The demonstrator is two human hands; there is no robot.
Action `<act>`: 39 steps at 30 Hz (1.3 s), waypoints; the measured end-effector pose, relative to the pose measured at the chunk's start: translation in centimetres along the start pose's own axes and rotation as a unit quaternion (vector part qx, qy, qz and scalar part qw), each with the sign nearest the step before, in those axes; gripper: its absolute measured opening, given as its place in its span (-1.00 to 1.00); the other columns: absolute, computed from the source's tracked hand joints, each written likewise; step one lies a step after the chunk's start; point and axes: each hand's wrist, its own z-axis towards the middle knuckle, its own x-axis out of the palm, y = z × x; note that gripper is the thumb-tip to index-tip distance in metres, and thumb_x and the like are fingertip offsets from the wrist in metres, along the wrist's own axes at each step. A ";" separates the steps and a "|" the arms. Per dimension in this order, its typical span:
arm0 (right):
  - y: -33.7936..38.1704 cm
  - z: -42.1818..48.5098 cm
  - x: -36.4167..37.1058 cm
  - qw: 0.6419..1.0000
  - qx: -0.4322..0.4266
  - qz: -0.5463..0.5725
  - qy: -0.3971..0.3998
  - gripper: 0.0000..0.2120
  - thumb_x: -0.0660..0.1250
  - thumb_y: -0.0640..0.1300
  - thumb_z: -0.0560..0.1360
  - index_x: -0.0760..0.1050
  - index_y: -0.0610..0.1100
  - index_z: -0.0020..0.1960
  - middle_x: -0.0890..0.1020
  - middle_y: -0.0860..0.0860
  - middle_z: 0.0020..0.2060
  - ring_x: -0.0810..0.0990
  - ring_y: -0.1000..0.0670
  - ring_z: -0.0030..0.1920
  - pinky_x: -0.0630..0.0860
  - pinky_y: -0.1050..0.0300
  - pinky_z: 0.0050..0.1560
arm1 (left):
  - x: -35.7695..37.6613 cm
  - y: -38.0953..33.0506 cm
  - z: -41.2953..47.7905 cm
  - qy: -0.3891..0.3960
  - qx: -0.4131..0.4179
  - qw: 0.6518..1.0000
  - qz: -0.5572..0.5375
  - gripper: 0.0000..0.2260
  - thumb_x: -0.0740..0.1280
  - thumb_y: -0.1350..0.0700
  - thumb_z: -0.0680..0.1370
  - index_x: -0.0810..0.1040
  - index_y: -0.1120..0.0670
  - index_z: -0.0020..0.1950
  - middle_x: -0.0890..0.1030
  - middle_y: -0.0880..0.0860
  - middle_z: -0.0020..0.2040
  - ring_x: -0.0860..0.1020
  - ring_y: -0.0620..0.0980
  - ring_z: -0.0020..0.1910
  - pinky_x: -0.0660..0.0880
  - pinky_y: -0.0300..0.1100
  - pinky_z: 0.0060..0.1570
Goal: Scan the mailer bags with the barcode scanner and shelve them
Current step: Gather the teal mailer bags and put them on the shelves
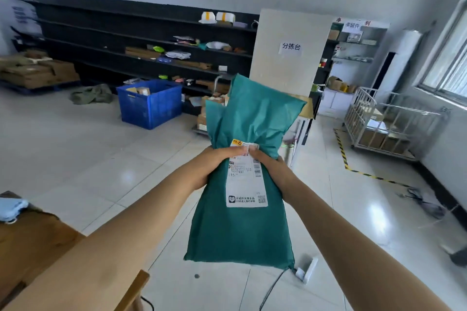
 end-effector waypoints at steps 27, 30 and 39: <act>9.5 56.2 -0.4 0.961 0.044 -0.011 0.274 -0.44 0.53 -0.14 0.33 0.46 -0.20 0.27 0.66 -0.13 0.09 0.67 -0.11 0.03 0.60 -0.03 0.09 | -21.9 -10.3 47.5 -0.337 0.128 0.911 -0.200 -0.67 0.12 -0.06 0.63 0.54 0.09 -0.14 0.68 0.06 -0.34 0.62 0.02 -0.31 0.46 -0.10 -0.26; 10.9 63.3 4.5 0.948 0.018 -0.007 0.317 -0.48 0.51 -0.20 0.35 0.46 -0.14 0.27 0.66 -0.10 0.13 0.64 -0.16 0.12 0.51 -0.14 0.24 | -26.7 -12.0 49.9 -0.359 0.163 0.895 -0.210 -0.63 0.11 -0.10 0.61 0.57 0.10 -0.14 0.69 0.06 -0.34 0.65 0.02 -0.36 0.48 -0.08 -0.21; 14.1 76.5 27.0 0.849 0.001 -0.043 0.527 -0.63 0.49 -0.17 0.33 0.54 -0.16 0.11 0.74 -0.05 -0.09 0.71 -0.04 -0.10 0.61 0.08 -0.07 | -44.1 -14.8 48.7 -0.532 0.154 0.820 -0.144 -0.86 0.31 0.10 0.53 0.59 0.11 0.04 0.69 0.13 -0.02 0.67 0.07 -0.14 0.55 -0.06 -0.06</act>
